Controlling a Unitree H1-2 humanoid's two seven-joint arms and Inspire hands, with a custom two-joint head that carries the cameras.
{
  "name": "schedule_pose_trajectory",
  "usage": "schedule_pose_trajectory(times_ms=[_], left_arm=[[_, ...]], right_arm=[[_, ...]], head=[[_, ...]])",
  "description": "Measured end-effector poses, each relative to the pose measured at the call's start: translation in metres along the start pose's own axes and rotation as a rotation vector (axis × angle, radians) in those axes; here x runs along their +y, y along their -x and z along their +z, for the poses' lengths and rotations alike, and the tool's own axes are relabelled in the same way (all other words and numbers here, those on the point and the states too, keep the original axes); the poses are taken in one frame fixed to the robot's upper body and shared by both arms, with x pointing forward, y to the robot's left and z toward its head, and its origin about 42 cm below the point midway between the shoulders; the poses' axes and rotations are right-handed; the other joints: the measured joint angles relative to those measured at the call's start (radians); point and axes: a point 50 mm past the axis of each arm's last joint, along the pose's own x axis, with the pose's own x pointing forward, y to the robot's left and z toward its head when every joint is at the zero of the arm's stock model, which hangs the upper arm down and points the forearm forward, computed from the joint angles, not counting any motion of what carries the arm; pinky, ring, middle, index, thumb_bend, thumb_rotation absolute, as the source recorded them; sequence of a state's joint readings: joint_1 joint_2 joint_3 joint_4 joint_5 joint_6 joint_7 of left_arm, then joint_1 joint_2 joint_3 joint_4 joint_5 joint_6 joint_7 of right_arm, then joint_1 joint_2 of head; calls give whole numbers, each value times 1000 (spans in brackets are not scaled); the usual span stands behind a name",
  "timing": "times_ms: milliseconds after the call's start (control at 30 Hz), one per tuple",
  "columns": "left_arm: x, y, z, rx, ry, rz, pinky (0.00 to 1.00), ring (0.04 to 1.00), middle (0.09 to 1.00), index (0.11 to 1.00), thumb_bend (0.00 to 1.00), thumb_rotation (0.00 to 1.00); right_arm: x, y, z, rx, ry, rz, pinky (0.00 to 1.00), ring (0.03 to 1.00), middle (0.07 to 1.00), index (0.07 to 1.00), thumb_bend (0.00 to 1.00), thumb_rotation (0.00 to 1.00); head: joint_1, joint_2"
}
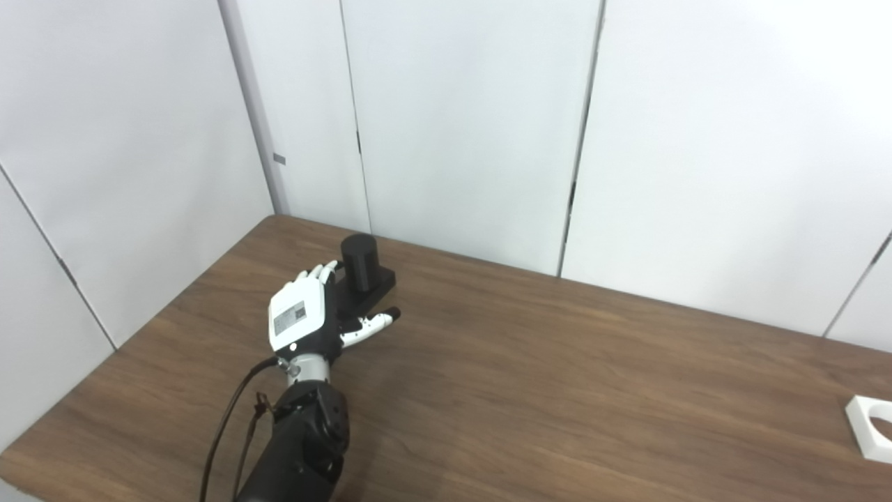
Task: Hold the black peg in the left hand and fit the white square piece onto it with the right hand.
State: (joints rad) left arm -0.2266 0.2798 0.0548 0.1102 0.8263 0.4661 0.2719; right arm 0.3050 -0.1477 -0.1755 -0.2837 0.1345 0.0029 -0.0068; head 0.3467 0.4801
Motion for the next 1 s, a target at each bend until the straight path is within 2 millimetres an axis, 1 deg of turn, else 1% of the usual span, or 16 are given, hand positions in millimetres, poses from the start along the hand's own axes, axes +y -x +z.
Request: schedule_pose_trajectory(times_ms=[100, 133, 233, 333, 600, 667, 733, 833, 867, 933, 1000], left_arm=[[1, -3, 0, 0, -5, 2, 914, 924, 902, 858, 928, 635], [0, -5, 0, 3, -9, 0, 912, 924, 902, 857, 932, 635], [-2, -11, -2, 20, -13, -5, 911, 927, 904, 855, 932, 628], [-2, -14, -3, 33, -12, -3, 903, 927, 904, 850, 930, 622], [-9, -22, -11, 77, -26, -23, 900, 923, 904, 847, 910, 599], [-9, -24, -10, 78, -26, -19, 893, 917, 900, 843, 914, 598], [-12, -26, -11, 87, -33, -24, 892, 916, 899, 842, 917, 603], [-18, -26, -16, 102, -50, -37, 896, 919, 903, 843, 912, 592], [-21, -26, -18, 108, -56, -43, 900, 922, 904, 845, 911, 590], [-24, -26, -20, 117, -63, -52, 901, 923, 907, 849, 906, 584], [-26, -28, -21, 124, -66, -58, 900, 925, 909, 852, 905, 582]], right_arm=[[0, 0, 0, 2, -10, 0, 947, 939, 894, 897, 612, 1000], [0, 0, 0, 2, -10, 0, 931, 935, 895, 897, 611, 1000], [0, 0, 0, 1, -9, 0, 922, 930, 894, 897, 623, 1000], [0, 0, 0, -1, -9, 0, 958, 943, 901, 903, 629, 1000], [-1, 2, 0, 5, -5, 2, 974, 948, 908, 913, 677, 1000], [-1, 2, 1, 4, -3, 2, 952, 940, 903, 911, 668, 1000], [-1, 2, 2, 1, 2, 4, 960, 946, 907, 915, 672, 1000], [0, 2, 2, 2, -1, 7, 958, 947, 910, 916, 646, 1000], [0, 2, 2, 2, -2, 7, 952, 943, 907, 914, 650, 1000], [0, 2, 2, 2, 0, 7, 976, 950, 912, 919, 699, 1000], [-1, 3, 2, 3, 1, 7, 976, 950, 912, 920, 701, 1000]], head=[[2, 2], [3, 3], [5, 3], [5, 3], [5, 9], [5, 9], [3, 11], [3, 11], [2, 11], [0, 11], [0, 11]])
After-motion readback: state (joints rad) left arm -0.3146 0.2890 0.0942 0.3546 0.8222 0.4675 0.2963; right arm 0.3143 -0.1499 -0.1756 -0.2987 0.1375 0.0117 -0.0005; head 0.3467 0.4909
